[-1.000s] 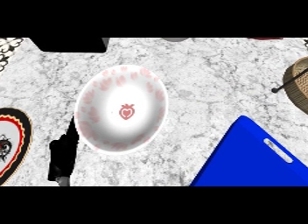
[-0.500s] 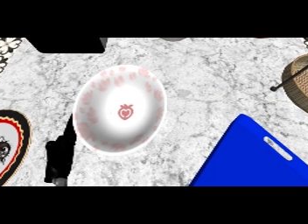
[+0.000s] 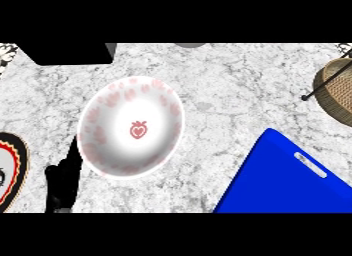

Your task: Pick the can from the tray and place it in the tiered basket

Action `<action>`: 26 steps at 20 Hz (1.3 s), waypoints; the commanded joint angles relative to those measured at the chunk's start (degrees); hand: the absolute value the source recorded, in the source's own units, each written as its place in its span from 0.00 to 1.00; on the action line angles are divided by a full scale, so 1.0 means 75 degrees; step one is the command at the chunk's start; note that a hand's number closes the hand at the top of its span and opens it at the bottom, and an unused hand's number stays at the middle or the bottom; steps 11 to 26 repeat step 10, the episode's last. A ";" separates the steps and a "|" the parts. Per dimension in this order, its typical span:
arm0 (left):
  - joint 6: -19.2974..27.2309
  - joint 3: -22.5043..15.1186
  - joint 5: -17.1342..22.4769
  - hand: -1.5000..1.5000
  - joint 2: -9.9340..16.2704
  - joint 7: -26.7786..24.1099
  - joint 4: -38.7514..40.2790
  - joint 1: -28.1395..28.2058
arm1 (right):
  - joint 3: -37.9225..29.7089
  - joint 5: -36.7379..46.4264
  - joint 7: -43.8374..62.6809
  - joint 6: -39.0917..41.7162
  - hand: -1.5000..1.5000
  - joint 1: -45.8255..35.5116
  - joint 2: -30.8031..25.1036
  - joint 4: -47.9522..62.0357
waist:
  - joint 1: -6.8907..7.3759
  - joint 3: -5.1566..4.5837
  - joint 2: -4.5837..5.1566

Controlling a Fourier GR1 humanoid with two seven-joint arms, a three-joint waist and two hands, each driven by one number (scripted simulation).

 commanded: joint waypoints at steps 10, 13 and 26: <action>0.0208 0.0004 -0.0067 0.50 -0.0128 0.0380 -0.0297 0.0442 | -0.2738 -0.1611 -0.1561 0.3785 0.00 0.4236 -0.1760 0.1943 | -0.0339 -0.0001 -0.0023; 0.0208 0.0004 -0.0067 0.50 -0.0128 0.0380 -0.0297 0.0442 | -0.2738 -0.1611 -0.1561 0.3785 0.00 0.4236 -0.1760 0.1943 | -0.0339 -0.0001 -0.0023; 0.0208 0.0004 -0.0067 0.50 -0.0128 0.0380 -0.0297 0.0442 | -0.2738 -0.1611 -0.1561 0.3785 0.00 0.4236 -0.1760 0.1943 | -0.0339 -0.0001 -0.0023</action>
